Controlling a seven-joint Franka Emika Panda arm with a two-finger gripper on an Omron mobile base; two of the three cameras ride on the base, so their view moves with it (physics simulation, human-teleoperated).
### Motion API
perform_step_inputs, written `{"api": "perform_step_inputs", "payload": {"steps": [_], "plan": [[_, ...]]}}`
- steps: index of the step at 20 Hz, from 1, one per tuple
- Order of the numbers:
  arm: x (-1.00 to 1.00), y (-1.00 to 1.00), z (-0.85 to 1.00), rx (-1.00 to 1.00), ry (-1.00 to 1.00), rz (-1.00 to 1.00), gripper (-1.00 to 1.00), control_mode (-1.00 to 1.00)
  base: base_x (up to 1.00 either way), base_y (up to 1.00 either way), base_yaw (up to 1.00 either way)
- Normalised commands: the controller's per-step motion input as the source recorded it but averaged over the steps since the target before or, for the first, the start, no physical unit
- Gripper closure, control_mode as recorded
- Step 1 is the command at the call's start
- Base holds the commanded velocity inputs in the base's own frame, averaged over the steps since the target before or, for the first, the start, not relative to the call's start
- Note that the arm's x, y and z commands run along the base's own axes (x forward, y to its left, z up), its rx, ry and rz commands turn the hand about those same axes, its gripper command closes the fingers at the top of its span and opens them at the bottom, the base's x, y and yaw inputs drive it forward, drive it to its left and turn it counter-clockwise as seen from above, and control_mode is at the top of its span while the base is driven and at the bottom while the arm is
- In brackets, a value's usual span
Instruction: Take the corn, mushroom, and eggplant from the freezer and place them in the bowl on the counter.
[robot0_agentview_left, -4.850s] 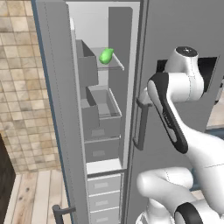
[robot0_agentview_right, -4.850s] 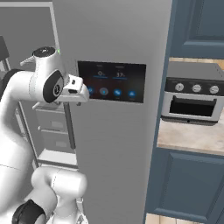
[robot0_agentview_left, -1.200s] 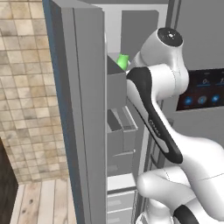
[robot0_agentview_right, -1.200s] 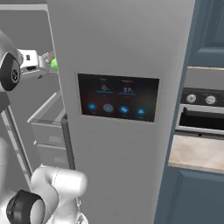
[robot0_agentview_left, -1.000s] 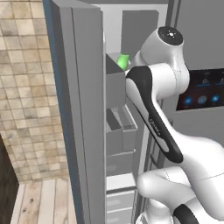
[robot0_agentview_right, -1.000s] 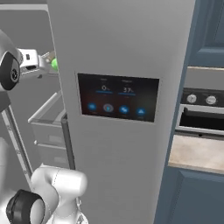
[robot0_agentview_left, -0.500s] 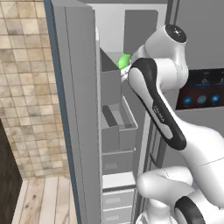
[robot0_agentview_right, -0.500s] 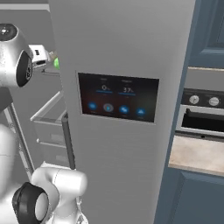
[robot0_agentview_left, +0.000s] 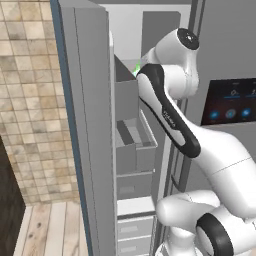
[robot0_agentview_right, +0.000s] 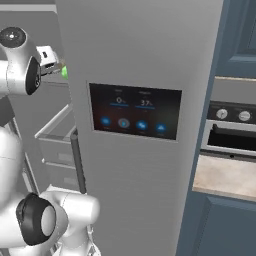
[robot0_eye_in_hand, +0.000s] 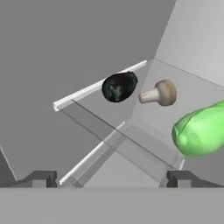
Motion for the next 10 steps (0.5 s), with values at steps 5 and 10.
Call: {"api": "perform_step_inputs", "payload": {"steps": [5,10], "plan": [[0.54,0.23,0.0,0.0,0.0,0.12,-1.0,-1.0,0.0,0.0,0.0],[0.61,0.17,0.0,0.0,0.0,0.08,-1.0,-1.0,0.0,0.0,0.0]]}}
